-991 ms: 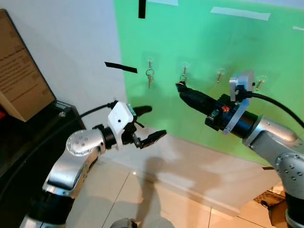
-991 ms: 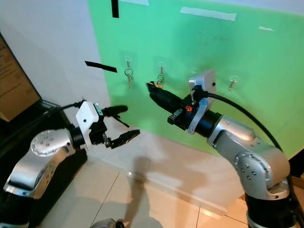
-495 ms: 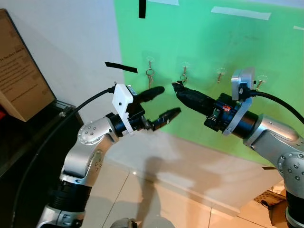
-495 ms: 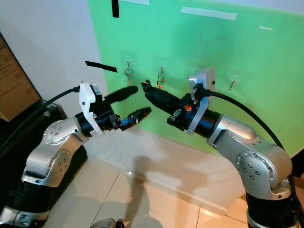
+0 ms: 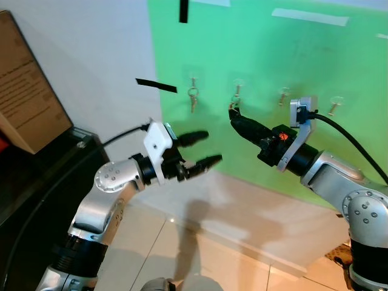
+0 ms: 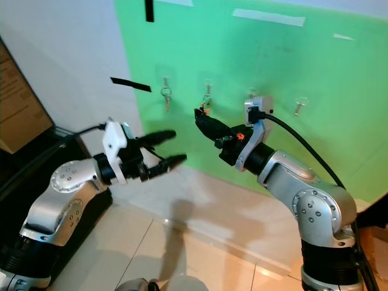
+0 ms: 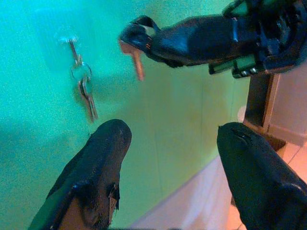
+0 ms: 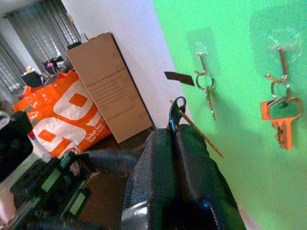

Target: Hang keys on a hook

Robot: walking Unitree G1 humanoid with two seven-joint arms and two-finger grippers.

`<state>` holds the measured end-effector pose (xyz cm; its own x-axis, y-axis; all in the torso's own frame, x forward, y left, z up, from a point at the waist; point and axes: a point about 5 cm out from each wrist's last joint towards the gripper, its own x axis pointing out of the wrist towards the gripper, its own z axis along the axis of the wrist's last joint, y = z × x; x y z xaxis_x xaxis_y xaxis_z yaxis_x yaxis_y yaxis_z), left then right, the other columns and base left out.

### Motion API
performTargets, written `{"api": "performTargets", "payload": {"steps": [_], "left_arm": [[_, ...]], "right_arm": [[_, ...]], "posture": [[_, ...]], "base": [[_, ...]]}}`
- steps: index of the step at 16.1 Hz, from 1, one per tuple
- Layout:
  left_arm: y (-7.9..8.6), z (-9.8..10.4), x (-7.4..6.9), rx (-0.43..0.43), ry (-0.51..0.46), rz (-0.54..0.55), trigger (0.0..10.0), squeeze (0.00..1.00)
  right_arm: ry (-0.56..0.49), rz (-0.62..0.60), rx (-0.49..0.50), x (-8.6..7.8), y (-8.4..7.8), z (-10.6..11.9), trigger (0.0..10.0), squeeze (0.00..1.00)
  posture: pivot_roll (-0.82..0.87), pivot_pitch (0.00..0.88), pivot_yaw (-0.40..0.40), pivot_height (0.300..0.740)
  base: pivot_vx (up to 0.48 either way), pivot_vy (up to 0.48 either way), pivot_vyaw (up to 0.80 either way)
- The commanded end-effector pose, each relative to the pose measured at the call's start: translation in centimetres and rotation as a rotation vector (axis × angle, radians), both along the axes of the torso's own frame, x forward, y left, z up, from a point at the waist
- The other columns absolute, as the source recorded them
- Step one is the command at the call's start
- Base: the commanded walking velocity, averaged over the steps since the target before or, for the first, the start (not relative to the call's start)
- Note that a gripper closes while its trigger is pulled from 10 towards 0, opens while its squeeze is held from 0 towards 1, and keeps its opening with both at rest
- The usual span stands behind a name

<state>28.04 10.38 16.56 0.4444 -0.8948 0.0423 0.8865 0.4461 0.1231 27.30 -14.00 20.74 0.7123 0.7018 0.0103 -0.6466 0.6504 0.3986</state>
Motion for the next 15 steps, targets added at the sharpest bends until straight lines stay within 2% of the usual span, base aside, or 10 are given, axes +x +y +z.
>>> {"api": "performTargets", "payload": {"steps": [1, 4, 9, 15], "left_arm": [[-0.3, 0.7, -0.2, 0.022, -0.041, -0.026, 10.0, 0.00], [-0.2, 0.8, -0.4, 0.030, -0.042, -0.023, 10.0, 0.00], [0.2, 0.8, -0.5, 0.031, -0.034, -0.007, 10.0, 0.00], [0.4, 1.0, -0.3, 0.035, -0.034, -0.006, 10.0, 0.00]], "right_arm": [[-0.009, -0.028, 0.026, 0.4, -0.5, 0.4, 10.0, 0.00], [0.012, -0.096, 0.020, 1.2, -1.9, 0.2, 10.0, 0.00], [0.027, -0.190, 0.008, 1.4, -4.5, 0.0, 10.0, 0.00], [0.046, -0.248, 0.039, 2.4, -5.4, -0.1, 10.0, 0.00]], "posture": [[-0.05, 0.000, 0.035, 0.740], [-0.04, 0.000, 0.031, 0.740], [-0.03, 0.000, 0.024, 0.740], [-0.04, 0.000, 0.037, 0.740]], "base": [[0.000, 0.000, 0.00], [0.000, 0.000, 0.00], [0.000, 0.000, 0.00], [0.000, 0.000, 0.00]]}}
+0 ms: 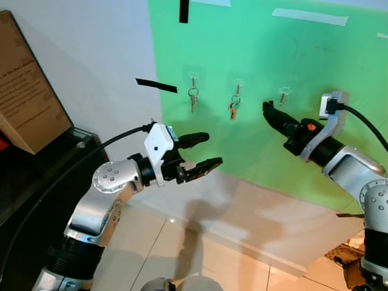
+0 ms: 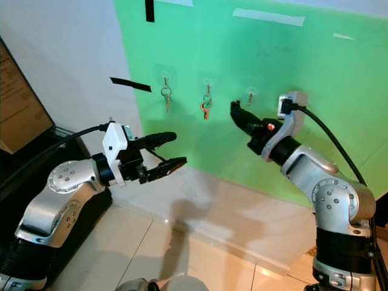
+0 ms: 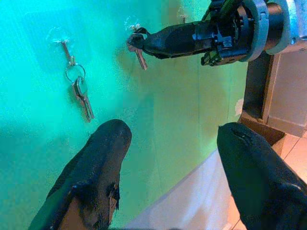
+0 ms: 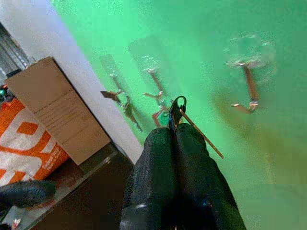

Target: Hang keys on a hook

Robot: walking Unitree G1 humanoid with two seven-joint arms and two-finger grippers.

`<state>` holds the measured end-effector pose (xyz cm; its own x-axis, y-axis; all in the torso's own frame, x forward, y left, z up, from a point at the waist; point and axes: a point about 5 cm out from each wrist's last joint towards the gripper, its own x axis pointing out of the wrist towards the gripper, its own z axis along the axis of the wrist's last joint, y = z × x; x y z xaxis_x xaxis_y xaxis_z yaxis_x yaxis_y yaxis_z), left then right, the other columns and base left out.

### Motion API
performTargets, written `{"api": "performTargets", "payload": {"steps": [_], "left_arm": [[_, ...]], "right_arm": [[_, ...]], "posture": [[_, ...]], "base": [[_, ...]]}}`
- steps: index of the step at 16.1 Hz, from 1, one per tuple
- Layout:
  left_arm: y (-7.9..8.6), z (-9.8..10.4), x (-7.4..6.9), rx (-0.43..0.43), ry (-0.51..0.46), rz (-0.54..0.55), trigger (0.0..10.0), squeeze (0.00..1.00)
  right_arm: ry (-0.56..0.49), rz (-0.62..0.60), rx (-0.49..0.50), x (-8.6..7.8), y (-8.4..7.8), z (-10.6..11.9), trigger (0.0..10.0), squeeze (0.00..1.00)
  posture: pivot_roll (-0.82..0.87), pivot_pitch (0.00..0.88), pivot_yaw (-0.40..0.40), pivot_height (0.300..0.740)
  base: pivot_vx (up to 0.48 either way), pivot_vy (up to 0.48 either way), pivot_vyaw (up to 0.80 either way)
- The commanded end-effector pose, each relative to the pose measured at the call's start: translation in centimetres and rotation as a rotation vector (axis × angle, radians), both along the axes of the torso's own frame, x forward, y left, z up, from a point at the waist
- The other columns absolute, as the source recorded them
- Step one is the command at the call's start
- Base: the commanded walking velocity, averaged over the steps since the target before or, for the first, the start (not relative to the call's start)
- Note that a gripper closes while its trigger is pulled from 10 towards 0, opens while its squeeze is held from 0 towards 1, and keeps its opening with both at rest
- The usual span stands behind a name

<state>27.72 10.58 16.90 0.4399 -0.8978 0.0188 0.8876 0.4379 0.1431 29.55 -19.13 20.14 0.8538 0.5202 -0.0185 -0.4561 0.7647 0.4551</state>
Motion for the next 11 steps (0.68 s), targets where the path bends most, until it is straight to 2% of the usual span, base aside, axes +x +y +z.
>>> {"api": "performTargets", "payload": {"steps": [1, 4, 5, 7, 8, 9, 10, 11], "left_arm": [[0.2, 0.7, 0.1, 0.006, -0.024, -0.003, 10.0, 0.00], [0.1, 0.7, 0.0, -0.027, 0.028, -0.026, 10.0, 0.00], [0.1, 0.8, 0.2, -0.027, 0.023, -0.022, 10.0, 0.38], [0.1, 0.8, 0.2, -0.025, 0.022, -0.022, 10.0, 0.45], [0.1, 0.8, 0.2, -0.025, 0.028, -0.027, 10.0, 0.56], [0.0, 0.9, 0.3, -0.027, 0.038, -0.034, 10.0, 0.86], [0.0, 1.0, 0.3, -0.028, 0.042, -0.034, 10.0, 0.99], [0.0, 1.0, 0.3, -0.024, 0.039, -0.030, 10.0, 1.00]], "right_arm": [[-0.019, -0.022, 0.010, 0.3, -0.4, 0.5, 10.0, 0.00], [-0.029, -0.030, 0.024, 0.6, -0.6, 0.8, 10.0, 0.00], [-0.029, -0.045, 0.037, 0.8, -0.9, 0.9, 10.0, 0.00], [-0.029, -0.052, 0.055, 0.9, -1.0, 1.0, 10.0, 0.00], [-0.026, -0.056, 0.072, 1.0, -1.0, 1.0, 10.0, 0.00], [-0.010, -0.064, 0.102, 1.1, -1.1, 0.8, 10.0, 0.00], [0.001, -0.074, 0.125, 1.1, -1.2, 0.7, 10.0, 0.00], [0.014, -0.093, 0.155, 1.3, -1.5, 0.6, 10.0, 0.00]], "posture": [[-0.04, 0.000, 0.039, 0.740], [-0.04, 0.000, 0.044, 0.740], [-0.04, 0.000, 0.045, 0.740], [-0.04, 0.000, 0.047, 0.740], [-0.04, 0.000, 0.049, 0.740], [-0.04, 0.000, 0.049, 0.740], [-0.04, 0.000, 0.050, 0.740], [-0.03, 0.000, 0.050, 0.740]], "base": [[0.000, 0.000, 0.00], [0.000, 0.000, 0.00], [0.000, 0.000, 0.00], [0.000, 0.000, 0.00], [0.000, 0.000, 0.00], [0.000, 0.000, 0.00], [0.000, 0.000, 0.00], [0.000, 0.000, 0.00]]}}
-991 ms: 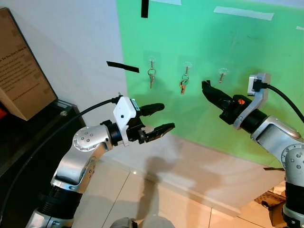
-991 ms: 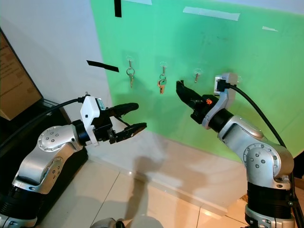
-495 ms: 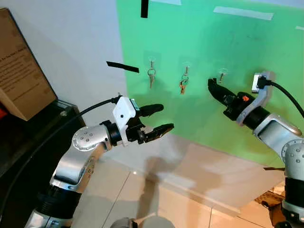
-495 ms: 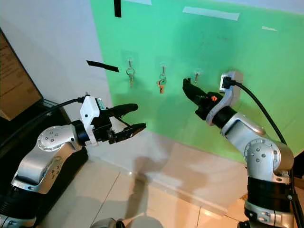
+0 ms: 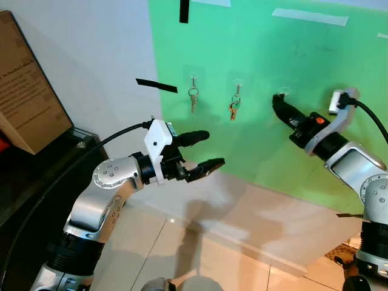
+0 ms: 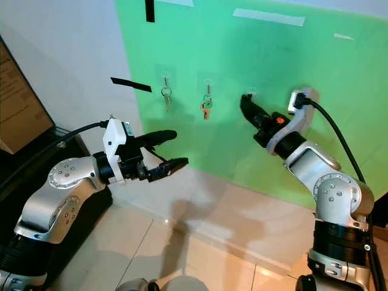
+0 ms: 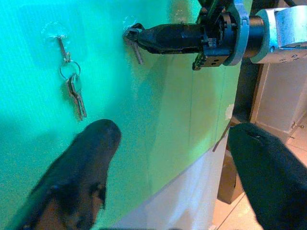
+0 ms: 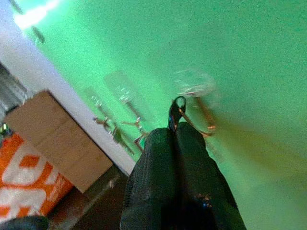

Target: Hang keys on a hook

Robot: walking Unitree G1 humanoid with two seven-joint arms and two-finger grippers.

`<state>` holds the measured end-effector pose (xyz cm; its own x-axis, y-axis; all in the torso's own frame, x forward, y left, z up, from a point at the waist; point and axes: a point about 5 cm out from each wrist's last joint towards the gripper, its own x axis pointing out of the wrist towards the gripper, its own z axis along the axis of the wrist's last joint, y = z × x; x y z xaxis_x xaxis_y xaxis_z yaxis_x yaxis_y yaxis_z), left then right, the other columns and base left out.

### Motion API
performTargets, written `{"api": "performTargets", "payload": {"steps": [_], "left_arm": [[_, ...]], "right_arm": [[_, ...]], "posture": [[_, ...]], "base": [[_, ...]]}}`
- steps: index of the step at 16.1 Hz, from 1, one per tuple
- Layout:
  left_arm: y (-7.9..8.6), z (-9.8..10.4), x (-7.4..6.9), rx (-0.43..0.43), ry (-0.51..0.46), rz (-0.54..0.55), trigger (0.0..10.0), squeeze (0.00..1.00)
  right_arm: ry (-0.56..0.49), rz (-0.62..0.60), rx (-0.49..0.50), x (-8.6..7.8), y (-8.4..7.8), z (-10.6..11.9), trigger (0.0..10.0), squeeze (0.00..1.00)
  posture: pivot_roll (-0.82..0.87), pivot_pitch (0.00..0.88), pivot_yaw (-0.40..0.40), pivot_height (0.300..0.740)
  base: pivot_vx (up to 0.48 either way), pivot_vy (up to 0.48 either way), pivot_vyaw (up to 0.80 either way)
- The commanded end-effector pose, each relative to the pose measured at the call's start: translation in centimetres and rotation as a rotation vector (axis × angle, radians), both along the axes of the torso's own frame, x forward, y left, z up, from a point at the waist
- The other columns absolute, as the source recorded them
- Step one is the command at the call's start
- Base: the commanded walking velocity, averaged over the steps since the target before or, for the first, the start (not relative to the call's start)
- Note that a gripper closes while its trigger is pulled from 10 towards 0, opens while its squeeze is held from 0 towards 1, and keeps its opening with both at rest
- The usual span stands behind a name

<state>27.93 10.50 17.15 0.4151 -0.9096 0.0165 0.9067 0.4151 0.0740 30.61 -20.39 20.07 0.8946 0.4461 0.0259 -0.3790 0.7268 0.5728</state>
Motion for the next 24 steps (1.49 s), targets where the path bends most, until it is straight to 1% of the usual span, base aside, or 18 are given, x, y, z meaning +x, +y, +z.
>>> {"api": "performTargets", "payload": {"steps": [1, 2, 4, 9, 11, 14, 16, 17, 18, 20, 22, 24], "left_arm": [[0.1, 0.7, 0.0, 0.007, -0.028, 0.000, 10.0, 1.00], [0.2, 0.7, 0.0, 0.013, -0.032, 0.002, 10.0, 0.98], [0.2, 0.7, 0.0, 0.018, -0.033, 0.003, 10.0, 0.96], [0.1, 0.7, 0.1, 0.028, -0.037, -0.001, 10.0, 0.93], [0.1, 0.7, 0.1, 0.033, -0.040, -0.003, 10.0, 0.93], [0.1, 0.7, 0.0, 0.034, -0.040, -0.006, 10.0, 0.93], [0.0, 0.6, 0.1, 0.034, -0.041, -0.010, 10.0, 0.93], [0.0, 0.6, 0.1, 0.034, -0.041, -0.010, 10.0, 0.93], [-0.1, 0.6, 0.0, 0.036, -0.042, -0.011, 10.0, 0.93], [-0.1, 0.6, 0.0, 0.036, -0.043, -0.011, 10.0, 0.93], [0.0, 0.5, 0.0, 0.046, -0.049, -0.012, 10.0, 0.89], [-0.1, 0.5, 0.0, 0.052, -0.058, -0.009, 10.0, 0.85]], "right_arm": [[-0.009, -0.020, 0.034, 0.3, -0.3, 0.6, 10.0, 0.00], [0.000, -0.035, 0.094, 0.4, -0.5, 0.6, 10.0, 0.00], [0.028, -0.049, 0.151, 0.5, -0.7, 0.3, 10.0, 0.00], [0.125, -0.073, 0.199, 0.6, -0.8, -1.1, 10.0, 0.00], [0.188, -0.101, 0.193, 0.5, -0.9, -2.2, 10.0, 0.00], [0.213, -0.108, 0.198, -0.1, -0.8, -2.8, 10.0, 0.00], [0.251, -0.123, 0.172, -0.5, -0.7, -3.8, 10.0, 0.00], [0.251, -0.123, 0.172, -0.5, -0.7, -3.8, 10.0, 0.00], [0.266, -0.123, 0.150, -0.7, -0.5, -4.2, 10.0, 0.00], [0.264, -0.119, 0.151, -0.7, -0.5, -4.2, 10.0, 0.00], [0.263, -0.124, 0.148, -0.6, -0.5, -4.1, 10.0, 0.00], [0.271, -0.127, 0.072, -0.5, -0.4, -4.4, 10.0, 0.00]], "posture": [[-0.03, 0.000, 0.050, 0.740], [-0.03, 0.000, 0.050, 0.740], [-0.03, 0.000, 0.051, 0.740], [-0.03, 0.000, 0.050, 0.740], [-0.03, 0.000, 0.051, 0.740], [-0.03, 0.000, 0.051, 0.740], [-0.03, 0.000, 0.050, 0.740], [-0.03, 0.000, 0.050, 0.740], [-0.03, 0.000, 0.050, 0.740], [-0.03, 0.000, 0.050, 0.740], [-0.03, 0.000, 0.050, 0.740], [-0.03, 0.000, 0.051, 0.740]], "base": [[0.000, 0.000, 0.00], [0.000, 0.000, 0.00], [0.000, 0.000, 0.00], [0.000, 0.000, 0.00], [0.000, 0.000, 0.00], [0.000, 0.000, 0.00], [0.000, 0.000, 0.00], [0.000, 0.000, 0.00], [0.000, 0.000, 0.00], [0.000, 0.000, 0.00], [0.000, 0.000, 0.00], [0.000, 0.000, 0.00]]}}
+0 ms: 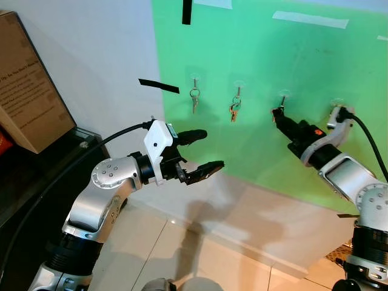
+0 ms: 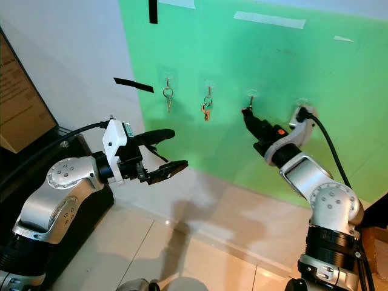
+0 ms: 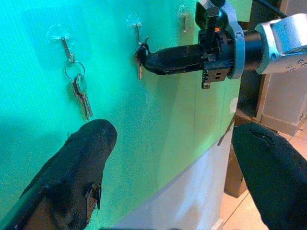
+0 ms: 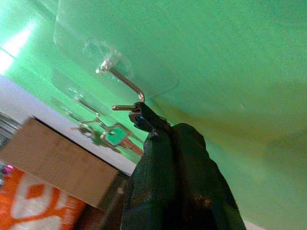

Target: Hang keys on a hook

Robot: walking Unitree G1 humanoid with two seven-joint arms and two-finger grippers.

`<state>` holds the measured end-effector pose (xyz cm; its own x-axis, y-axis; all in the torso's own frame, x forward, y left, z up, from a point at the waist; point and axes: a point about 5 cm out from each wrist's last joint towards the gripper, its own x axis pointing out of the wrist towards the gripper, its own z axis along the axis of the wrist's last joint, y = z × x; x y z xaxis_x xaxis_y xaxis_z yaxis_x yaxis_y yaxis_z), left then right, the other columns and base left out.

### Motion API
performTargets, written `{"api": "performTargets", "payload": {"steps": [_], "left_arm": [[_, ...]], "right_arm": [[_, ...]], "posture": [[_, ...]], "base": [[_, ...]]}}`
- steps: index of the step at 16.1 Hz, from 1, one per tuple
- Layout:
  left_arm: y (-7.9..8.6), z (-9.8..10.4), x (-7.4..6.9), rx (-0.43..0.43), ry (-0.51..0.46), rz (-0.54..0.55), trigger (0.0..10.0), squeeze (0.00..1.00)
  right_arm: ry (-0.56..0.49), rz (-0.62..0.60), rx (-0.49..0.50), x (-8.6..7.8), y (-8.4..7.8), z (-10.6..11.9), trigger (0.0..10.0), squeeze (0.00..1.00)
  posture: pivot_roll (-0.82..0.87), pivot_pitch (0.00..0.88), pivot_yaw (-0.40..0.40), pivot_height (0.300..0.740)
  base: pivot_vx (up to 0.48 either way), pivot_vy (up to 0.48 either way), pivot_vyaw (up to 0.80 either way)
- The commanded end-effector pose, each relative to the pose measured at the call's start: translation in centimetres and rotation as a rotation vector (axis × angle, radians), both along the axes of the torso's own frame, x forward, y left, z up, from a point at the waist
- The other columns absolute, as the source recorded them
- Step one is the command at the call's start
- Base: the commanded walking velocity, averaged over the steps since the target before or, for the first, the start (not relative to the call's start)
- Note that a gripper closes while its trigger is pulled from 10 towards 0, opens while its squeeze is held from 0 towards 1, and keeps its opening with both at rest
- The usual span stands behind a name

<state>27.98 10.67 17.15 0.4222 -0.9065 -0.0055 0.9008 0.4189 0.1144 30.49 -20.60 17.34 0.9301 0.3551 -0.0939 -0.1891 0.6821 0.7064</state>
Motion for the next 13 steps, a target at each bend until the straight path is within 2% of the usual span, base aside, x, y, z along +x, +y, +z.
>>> {"api": "performTargets", "payload": {"steps": [1, 5, 6, 7, 9, 10, 11, 13], "left_arm": [[-0.3, 0.6, 0.0, 0.017, -0.037, -0.014, 10.0, 0.84], [-0.3, 0.6, 0.1, 0.017, -0.046, -0.011, 10.0, 0.79], [-0.3, 0.6, 0.0, 0.017, -0.046, -0.010, 10.0, 0.79], [-0.3, 0.6, 0.1, 0.018, -0.047, -0.009, 10.0, 0.79], [-0.3, 0.6, 0.1, 0.018, -0.049, -0.006, 10.0, 0.79], [-0.3, 0.6, 0.1, 0.018, -0.049, -0.001, 10.0, 0.78], [-0.3, 0.6, 0.1, 0.018, -0.049, 0.001, 10.0, 0.78], [-0.2, 0.5, 0.2, 0.008, -0.045, 0.023, 10.0, 0.78]], "right_arm": [[0.081, -0.011, -0.063, -0.3, -0.1, -1.7, 10.0, 0.00], [0.047, -0.017, -0.109, 0.0, -0.1, -1.3, 10.0, 0.00], [0.041, -0.023, -0.114, 0.1, -0.2, -1.4, 10.0, 0.24], [0.036, -0.038, -0.122, 0.2, -0.3, -1.4, 10.0, 1.00], [0.014, -0.062, -0.164, 0.2, -0.7, -1.3, 10.0, 1.00], [-0.023, -0.053, -0.189, -0.1, -0.7, -1.0, 10.0, 1.00], [-0.034, -0.043, -0.178, -0.3, -0.7, -0.9, 10.0, 1.00], [-0.049, -0.023, -0.232, -0.9, -0.5, -1.0, 10.0, 1.00]], "posture": [[-0.03, 0.000, 0.053, 0.740], [-0.04, 0.000, 0.056, 0.740], [-0.04, 0.000, 0.056, 0.740], [-0.04, 0.000, 0.056, 0.740], [-0.04, 0.000, 0.056, 0.740], [-0.04, 0.000, 0.057, 0.740], [-0.04, 0.000, 0.057, 0.740], [-0.04, 0.000, 0.059, 0.740]], "base": [[0.000, 0.000, 0.00], [0.000, 0.000, 0.00], [0.000, 0.000, 0.00], [0.000, 0.000, 0.00], [0.000, 0.000, 0.00], [0.000, 0.000, 0.00], [0.000, 0.000, 0.00], [0.000, 0.000, 0.00]]}}
